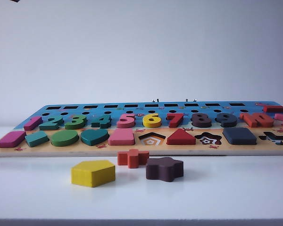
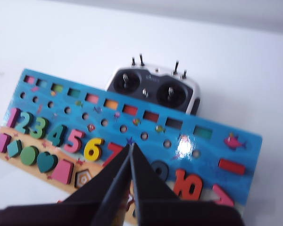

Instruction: Insert the cube into the slot.

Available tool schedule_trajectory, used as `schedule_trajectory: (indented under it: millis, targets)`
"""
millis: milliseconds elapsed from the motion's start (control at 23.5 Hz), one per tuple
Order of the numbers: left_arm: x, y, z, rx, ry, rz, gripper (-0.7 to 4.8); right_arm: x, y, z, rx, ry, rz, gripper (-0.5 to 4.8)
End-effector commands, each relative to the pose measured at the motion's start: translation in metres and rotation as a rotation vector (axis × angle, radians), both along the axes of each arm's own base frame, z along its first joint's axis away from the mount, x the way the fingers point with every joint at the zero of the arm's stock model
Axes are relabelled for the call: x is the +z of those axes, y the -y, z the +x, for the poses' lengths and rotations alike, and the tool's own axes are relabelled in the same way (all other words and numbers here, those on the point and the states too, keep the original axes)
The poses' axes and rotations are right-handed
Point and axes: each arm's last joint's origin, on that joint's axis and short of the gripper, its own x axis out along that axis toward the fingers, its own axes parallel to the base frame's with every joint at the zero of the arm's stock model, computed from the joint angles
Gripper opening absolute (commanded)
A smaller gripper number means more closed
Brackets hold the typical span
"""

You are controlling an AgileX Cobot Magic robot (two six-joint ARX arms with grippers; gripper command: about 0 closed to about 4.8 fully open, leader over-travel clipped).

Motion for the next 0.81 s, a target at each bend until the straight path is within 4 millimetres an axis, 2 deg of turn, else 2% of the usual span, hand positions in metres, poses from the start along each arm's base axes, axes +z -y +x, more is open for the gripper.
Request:
schedule_trajectory:
  millis: [43, 213, 425, 808]
  targets:
    - [0.002, 0.001, 0.001, -0.006, 0.015, -0.01, 0.07, -0.015, 0.012, -0.005, 0.076, 0.156, 0.166, -0.06]
    - [0.003, 0.001, 0.001, -0.006, 0.027, -0.02, 0.07, -0.047, 0.032, -0.007, 0.049, 0.183, 0.29, -0.06]
    - [0.009, 0.0, 0.006, 0.022, 0.081, -0.056, 0.07, -0.082, 0.058, -0.013, -0.057, 0.221, 0.339, -0.06]
    - [0.022, -0.027, 0.028, 0.307, 0.199, -0.145, 0.07, -0.125, 0.081, -0.029, -0.21, 0.308, 0.332, -0.06]
